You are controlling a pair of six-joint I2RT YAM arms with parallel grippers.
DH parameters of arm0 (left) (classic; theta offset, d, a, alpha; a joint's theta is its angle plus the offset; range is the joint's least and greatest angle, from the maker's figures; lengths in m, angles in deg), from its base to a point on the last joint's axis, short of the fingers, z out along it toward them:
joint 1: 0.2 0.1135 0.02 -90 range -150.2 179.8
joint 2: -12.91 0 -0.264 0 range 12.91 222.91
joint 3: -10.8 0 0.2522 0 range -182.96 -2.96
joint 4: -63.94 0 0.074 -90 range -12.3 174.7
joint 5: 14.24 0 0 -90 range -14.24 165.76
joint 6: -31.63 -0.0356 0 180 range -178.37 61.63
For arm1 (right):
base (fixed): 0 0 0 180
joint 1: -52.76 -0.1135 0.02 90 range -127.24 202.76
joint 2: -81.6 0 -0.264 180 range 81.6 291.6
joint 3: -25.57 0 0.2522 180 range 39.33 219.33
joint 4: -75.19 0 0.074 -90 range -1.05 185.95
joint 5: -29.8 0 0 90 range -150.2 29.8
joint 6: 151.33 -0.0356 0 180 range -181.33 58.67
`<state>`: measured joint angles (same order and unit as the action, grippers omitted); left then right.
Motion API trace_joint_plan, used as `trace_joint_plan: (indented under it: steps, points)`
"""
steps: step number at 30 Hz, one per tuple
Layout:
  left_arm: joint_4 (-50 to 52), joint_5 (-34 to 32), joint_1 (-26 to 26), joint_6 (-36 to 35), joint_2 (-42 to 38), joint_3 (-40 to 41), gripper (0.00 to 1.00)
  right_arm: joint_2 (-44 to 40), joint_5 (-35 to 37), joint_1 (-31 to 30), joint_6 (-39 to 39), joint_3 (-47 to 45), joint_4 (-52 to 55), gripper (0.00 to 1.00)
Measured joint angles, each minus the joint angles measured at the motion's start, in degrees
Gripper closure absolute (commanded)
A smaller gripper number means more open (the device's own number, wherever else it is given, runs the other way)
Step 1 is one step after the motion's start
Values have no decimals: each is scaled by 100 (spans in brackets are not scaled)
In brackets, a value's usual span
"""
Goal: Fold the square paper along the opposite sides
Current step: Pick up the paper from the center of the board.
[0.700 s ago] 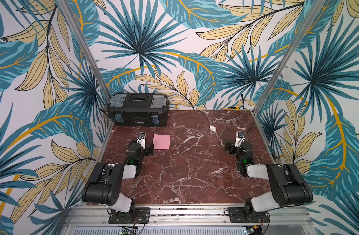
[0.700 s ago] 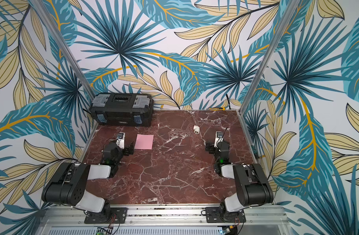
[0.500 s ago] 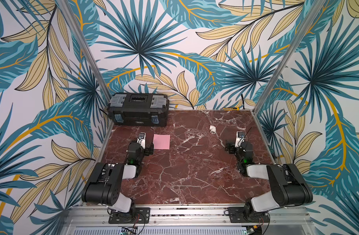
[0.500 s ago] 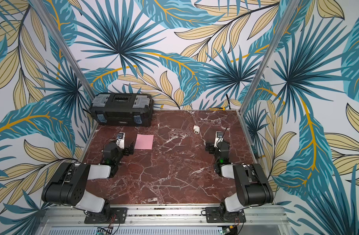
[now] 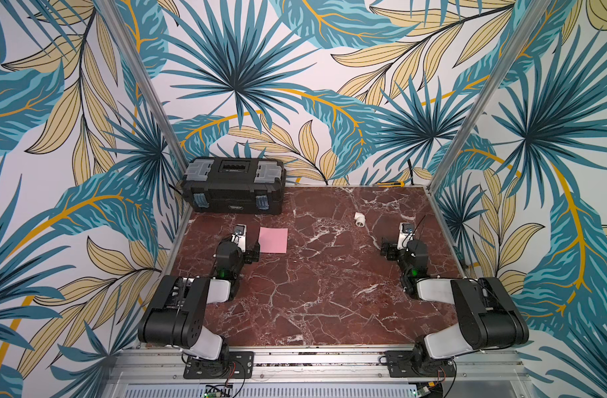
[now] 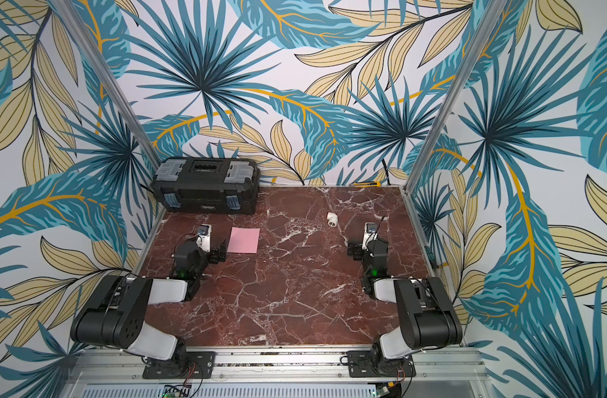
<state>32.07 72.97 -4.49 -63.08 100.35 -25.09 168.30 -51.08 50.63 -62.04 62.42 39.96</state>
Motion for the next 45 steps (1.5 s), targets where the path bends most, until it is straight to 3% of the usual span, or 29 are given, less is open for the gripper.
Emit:
trace_joint_plan:
  steps: [5,8,10,14,17,19,24,28,32,45]
  points:
    - [4,-63,0,13,0,0,0,-24,-11,0,7,13,61,0]
    - [197,-306,0,59,-57,-68,0,-398,-17,0,-48,398,1130,1]
    - [1088,-448,0,157,-317,-424,0,-776,-15,0,-144,848,1873,0]
    - [3558,-422,-22,448,-730,-2356,0,-1327,127,-50,-498,1873,3320,2]
    - [4601,125,-74,649,-787,-3567,0,-1373,286,-101,-772,2435,4411,3]
    - [5027,695,-107,793,-748,-3956,0,-1370,352,-120,-938,2594,5112,3]
    - [6194,2063,-142,1003,232,-4723,1,-1344,310,-125,-1169,2673,6446,4]
    - [7191,2529,-168,984,1410,-5482,4,-1344,120,-125,-1220,2673,6826,6]
    - [7851,2573,-168,914,2072,-5893,5,-1340,-68,-125,-1220,2673,6885,6]
    - [8935,1659,-168,501,3001,-6822,7,-1178,-306,-125,-1152,2675,6887,9]
